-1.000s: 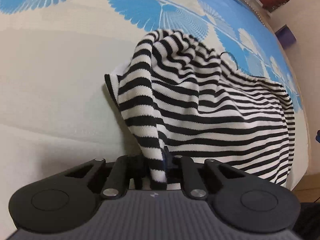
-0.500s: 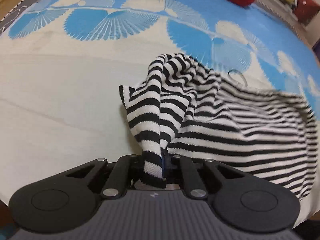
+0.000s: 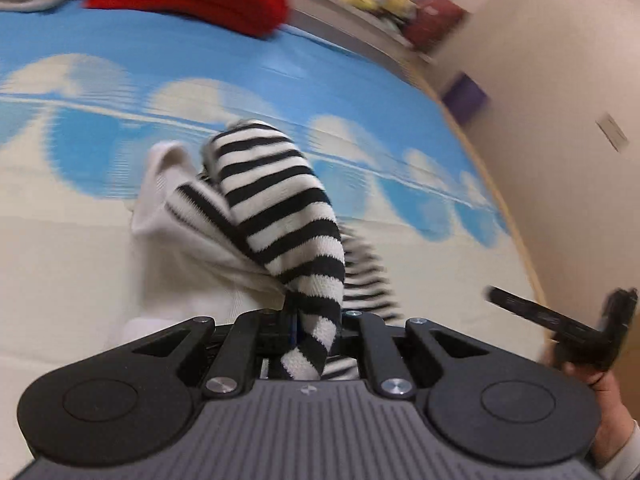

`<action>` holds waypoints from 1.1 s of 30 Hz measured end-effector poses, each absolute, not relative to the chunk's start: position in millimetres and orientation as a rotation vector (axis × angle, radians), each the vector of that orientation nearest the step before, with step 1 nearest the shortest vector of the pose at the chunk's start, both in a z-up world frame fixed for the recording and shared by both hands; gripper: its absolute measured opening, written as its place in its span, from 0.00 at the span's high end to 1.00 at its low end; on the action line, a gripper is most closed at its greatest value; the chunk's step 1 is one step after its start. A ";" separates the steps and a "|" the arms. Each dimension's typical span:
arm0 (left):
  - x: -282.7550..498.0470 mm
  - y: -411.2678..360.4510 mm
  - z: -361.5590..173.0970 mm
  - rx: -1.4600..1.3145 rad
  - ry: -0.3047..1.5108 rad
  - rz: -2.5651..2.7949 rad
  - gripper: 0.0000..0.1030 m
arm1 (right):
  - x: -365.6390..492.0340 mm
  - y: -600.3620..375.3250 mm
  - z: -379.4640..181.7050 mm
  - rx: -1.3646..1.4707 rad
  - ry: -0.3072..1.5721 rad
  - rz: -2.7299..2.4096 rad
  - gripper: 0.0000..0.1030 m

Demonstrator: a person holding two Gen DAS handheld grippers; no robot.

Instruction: Fold small clothes

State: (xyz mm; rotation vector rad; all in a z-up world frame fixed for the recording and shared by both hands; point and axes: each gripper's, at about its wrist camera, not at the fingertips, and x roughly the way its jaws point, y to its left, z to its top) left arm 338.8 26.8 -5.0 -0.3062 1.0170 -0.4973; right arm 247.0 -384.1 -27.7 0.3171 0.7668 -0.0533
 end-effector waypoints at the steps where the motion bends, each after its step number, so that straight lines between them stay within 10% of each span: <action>1: 339.9 5.1 -6.2 -0.289 1.022 -0.521 0.90 | 247.2 -383.8 -27.8 0.317 0.768 -0.051 0.46; 6: 342.2 -93.7 -24.3 -0.217 1.059 -0.611 0.88 | 248.6 -383.4 -28.2 0.318 0.771 -0.049 0.46; 12: 344.5 -119.3 -24.5 -0.299 1.034 -0.747 0.54 | 251.7 -383.1 -28.9 0.331 0.774 -0.043 0.46; 29: 330.4 27.5 -15.7 -0.215 1.008 -0.461 0.55 | 267.5 -282.8 -54.8 0.262 1.054 0.423 0.43; 31: 326.6 32.2 -16.4 -0.194 1.017 -0.463 0.55 | 261.3 -270.0 -55.3 0.170 1.052 0.443 0.64; 32: 325.8 31.3 -18.3 -0.188 1.023 -0.466 0.55 | 258.6 -269.6 -53.5 0.145 1.040 0.448 0.94; 33: 324.8 30.4 -18.5 -0.183 1.028 -0.476 0.55 | 256.2 -275.0 -49.8 0.159 1.021 0.451 0.94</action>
